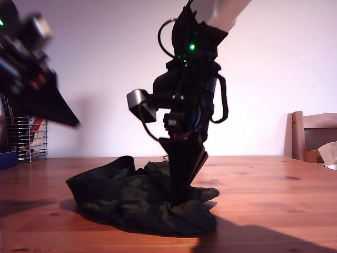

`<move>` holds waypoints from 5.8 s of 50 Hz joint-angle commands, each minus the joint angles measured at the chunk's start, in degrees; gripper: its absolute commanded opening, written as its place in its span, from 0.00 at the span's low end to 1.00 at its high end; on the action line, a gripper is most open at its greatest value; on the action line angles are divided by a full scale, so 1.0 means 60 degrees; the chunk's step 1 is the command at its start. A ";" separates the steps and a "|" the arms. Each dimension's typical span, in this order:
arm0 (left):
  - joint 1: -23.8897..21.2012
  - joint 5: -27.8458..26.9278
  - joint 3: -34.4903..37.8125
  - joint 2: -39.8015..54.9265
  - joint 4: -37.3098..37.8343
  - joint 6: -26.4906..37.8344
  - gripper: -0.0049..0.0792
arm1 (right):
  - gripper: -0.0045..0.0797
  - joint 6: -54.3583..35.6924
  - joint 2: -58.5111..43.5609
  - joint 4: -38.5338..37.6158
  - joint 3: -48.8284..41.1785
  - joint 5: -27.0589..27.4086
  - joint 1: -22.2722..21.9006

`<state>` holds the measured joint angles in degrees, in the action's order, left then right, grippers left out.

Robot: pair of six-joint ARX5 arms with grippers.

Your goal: Fold the underwear in front of you. After folding it, place it to the left side.

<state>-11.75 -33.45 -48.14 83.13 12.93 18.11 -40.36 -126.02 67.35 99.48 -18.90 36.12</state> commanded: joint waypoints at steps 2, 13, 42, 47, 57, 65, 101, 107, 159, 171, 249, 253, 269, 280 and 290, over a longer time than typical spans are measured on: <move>-0.0204 -0.0051 0.0007 0.0623 -0.0703 -0.0040 0.08 | 0.04 0.0106 0.0448 0.0058 -0.0106 0.0007 0.0066; -0.0495 -0.0051 0.0004 0.1807 -0.2983 0.0630 0.18 | 0.04 0.0219 0.0452 0.0062 -0.0106 0.0000 0.0106; -0.0845 0.0069 0.0000 0.2652 -0.4623 0.1679 0.38 | 0.04 0.0222 0.0452 -0.0339 -0.0106 -0.0004 0.0102; -0.1027 0.0240 -0.0011 0.2710 -0.4703 0.1949 0.38 | 0.04 0.0222 0.0452 -0.0353 -0.0106 -0.0004 0.0102; -0.1104 0.0452 -0.0419 0.3326 -0.4550 0.1956 0.38 | 0.04 0.0229 0.0452 -0.0324 -0.0106 -0.0004 0.0102; -0.1129 0.0790 -0.1002 0.3807 -0.4095 0.1996 0.38 | 0.04 0.0229 0.0448 -0.0302 -0.0106 -0.0011 0.0102; -0.1137 0.2237 -0.2517 0.3657 -0.2135 0.2157 0.03 | 0.04 0.0565 0.0463 -0.0310 0.0259 0.1763 -0.0189; -0.1009 0.2725 -0.2885 0.3300 -0.2076 0.1778 0.03 | 0.04 0.0721 0.0576 -0.0324 0.0659 0.2171 -0.0364; -0.0164 0.4659 -0.6040 0.2754 -0.0936 0.0627 0.03 | 0.04 0.0969 0.0994 -0.1228 0.5049 0.4441 -0.1905; -0.0095 0.4816 -0.6247 0.2747 -0.1366 0.0433 0.03 | 0.04 0.1020 0.0994 -0.1825 0.5289 0.5045 -0.1909; 0.0146 0.2645 -0.6291 0.2772 0.5286 -0.0204 0.03 | 0.04 0.3024 0.0951 0.1778 0.4146 0.1727 -0.1960; 0.0146 0.2645 -0.6043 0.2772 0.5271 -0.0204 0.03 | 0.04 0.3020 0.0951 0.1778 0.3617 0.1730 -0.1960; 0.0146 0.2375 -0.4903 0.2750 0.3741 -0.0324 0.03 | 0.04 0.3559 0.1013 0.0681 0.2809 0.1570 -0.1832; 0.0146 0.2044 -0.4550 0.2659 0.2583 -0.0470 0.03 | 0.04 0.3701 0.1020 -0.0310 0.2809 0.1752 -0.1770; 0.0175 0.1781 -0.4546 0.2554 0.1661 -0.0455 0.03 | 0.04 0.3989 0.1064 -0.0969 0.2798 0.2113 -0.1770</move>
<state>-11.07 -22.39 -76.12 99.22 24.01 15.38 -16.58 -120.44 62.02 117.16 -6.63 25.26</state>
